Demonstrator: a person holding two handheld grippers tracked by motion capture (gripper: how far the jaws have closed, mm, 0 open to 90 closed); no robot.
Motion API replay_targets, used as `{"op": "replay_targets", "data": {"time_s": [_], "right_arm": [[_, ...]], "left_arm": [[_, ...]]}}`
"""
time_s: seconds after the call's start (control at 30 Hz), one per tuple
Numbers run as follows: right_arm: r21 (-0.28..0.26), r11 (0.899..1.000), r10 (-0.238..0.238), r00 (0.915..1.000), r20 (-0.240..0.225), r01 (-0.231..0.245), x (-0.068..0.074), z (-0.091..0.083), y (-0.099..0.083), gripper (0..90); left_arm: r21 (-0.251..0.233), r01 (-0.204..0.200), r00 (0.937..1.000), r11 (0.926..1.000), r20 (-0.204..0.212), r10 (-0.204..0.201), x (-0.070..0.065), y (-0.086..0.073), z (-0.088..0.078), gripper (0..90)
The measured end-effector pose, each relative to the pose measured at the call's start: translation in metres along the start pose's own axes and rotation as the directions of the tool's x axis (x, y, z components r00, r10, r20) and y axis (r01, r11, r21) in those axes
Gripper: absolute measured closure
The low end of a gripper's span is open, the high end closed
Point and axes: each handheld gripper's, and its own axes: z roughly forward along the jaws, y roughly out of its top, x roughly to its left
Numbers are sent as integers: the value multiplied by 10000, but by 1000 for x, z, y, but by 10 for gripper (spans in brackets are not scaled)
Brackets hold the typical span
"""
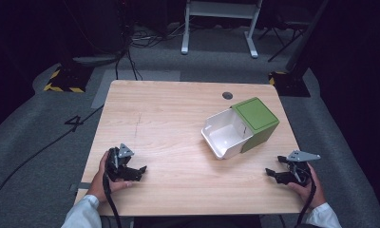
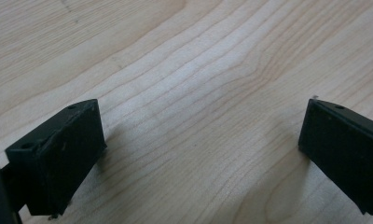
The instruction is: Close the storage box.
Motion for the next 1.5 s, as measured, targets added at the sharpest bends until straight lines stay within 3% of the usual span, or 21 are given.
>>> {"op": "replay_targets", "data": {"time_s": [0.1,0.2,0.23,0.37,0.53,0.7,0.87,1.0,1.17,1.43,1.5], "right_arm": [[-11,10000,-3,10000,10,3,0,0,0,171],[1,10000,6,10000,-19,-6,0,0,0,171],[0,10000,8,10000,-16,-8,0,0,0,170],[4,10000,3,10000,5,-3,0,0,0,169],[4,10000,15,10000,-10,-15,0,0,0,169],[4,10000,11,10000,-19,-11,0,0,0,169],[5,10000,-2,10000,2,2,0,0,0,169],[2,10000,12,10000,-19,-12,0,0,0,169],[2,10000,7,10000,-17,-7,0,0,0,169],[-1,10000,2,10000,-11,-3,0,0,0,169],[1,10000,4,10000,-18,-4,0,0,0,169]], "left_arm": [[-64,-266,9988,9996,417,268,-4,5,4,26],[-324,-825,9915,9961,983,854,-13,14,7,205],[-212,-924,9890,9955,1143,942,-16,17,9,162],[-356,-1217,9793,9919,1586,1258,-27,27,13,212],[-489,-1522,9665,9871,2014,1591,-41,41,18,199],[-808,-1838,9572,9796,2120,1971,-55,57,20,205],[-1029,-2281,9426,9682,2256,2460,-68,74,26,238],[-1187,-2377,9357,9641,2385,2600,-76,87,31,267],[-1352,-2389,9341,9616,2387,2657,-84,101,39,290],[-1616,-2159,9453,9629,2122,2476,-91,118,48,323],[-1688,-1990,9463,9654,2232,2340,-92,121,52,323]]}}
